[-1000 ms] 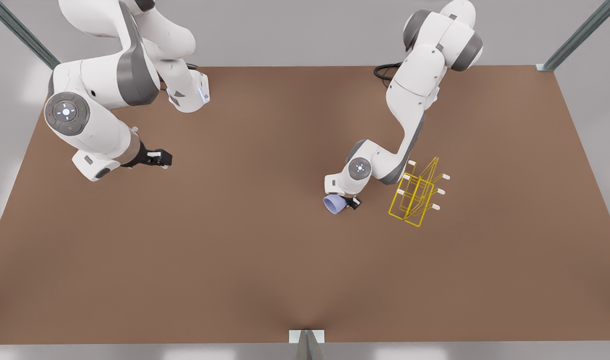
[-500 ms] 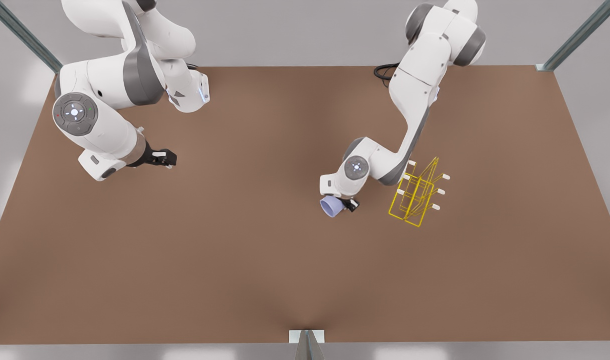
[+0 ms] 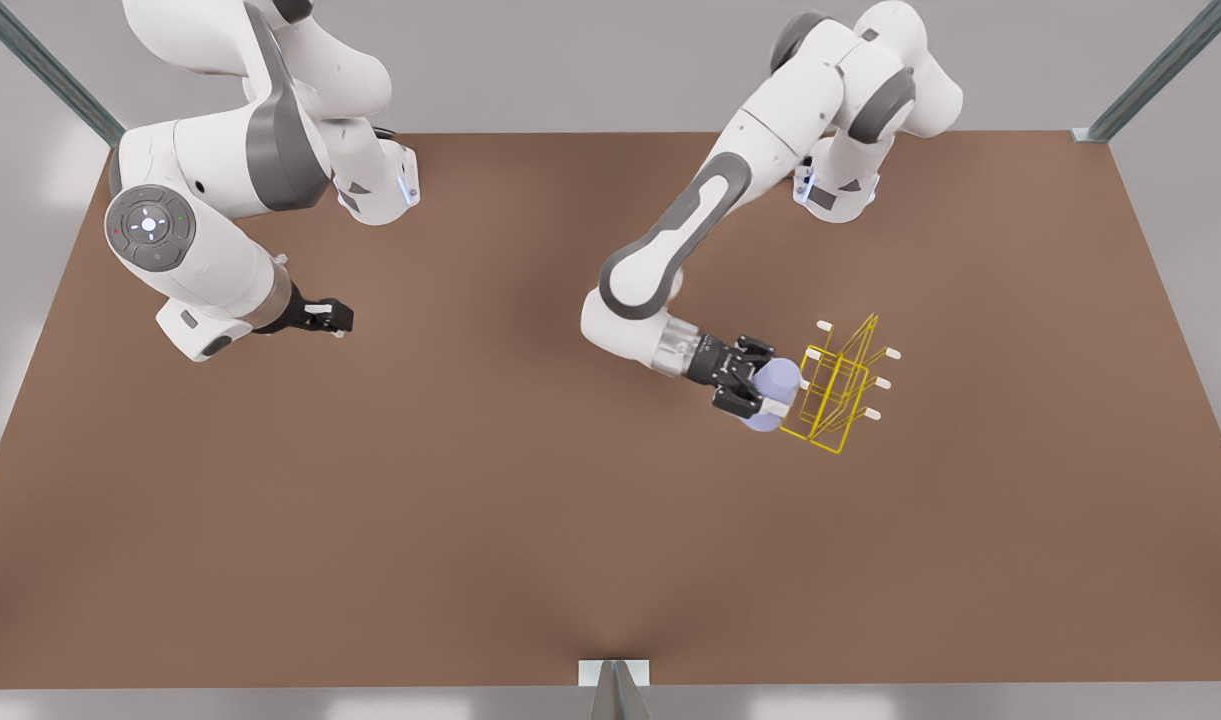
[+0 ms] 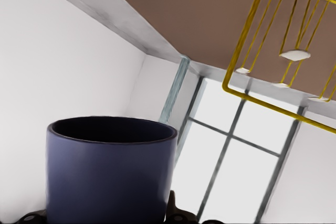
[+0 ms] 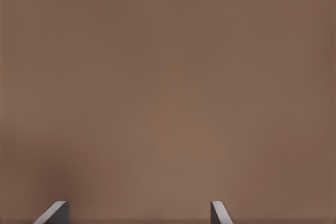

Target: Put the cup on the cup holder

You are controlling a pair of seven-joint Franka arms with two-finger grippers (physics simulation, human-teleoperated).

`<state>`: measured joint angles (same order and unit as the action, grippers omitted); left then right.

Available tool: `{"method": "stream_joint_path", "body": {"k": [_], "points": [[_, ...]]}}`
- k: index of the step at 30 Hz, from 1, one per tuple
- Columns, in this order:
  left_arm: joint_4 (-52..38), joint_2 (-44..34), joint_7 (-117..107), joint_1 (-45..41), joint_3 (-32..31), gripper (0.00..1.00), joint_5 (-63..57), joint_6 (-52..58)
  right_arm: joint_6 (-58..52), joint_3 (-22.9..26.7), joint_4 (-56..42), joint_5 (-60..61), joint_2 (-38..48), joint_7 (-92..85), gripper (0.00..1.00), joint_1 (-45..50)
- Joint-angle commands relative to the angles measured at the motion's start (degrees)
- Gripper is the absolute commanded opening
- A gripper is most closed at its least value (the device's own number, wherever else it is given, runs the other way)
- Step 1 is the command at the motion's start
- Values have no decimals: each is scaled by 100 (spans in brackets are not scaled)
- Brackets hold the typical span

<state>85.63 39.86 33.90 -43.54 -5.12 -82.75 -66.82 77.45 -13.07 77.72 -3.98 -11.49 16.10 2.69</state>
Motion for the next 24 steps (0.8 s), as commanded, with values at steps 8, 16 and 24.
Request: {"method": "stream_joint_path", "body": {"k": [8,16,24], "points": [[252,374,3326,241,11,81,-972,1312,-2,-3,-3,2,7,33,100,-6],[68,427,2253,417,-7,81,-215,952,-2,-3,-3,2,7,42,100,3],[-214,488,1461,452,-7,81,-145,460,-10,-3,-3,20,7,42,100,12]]}}
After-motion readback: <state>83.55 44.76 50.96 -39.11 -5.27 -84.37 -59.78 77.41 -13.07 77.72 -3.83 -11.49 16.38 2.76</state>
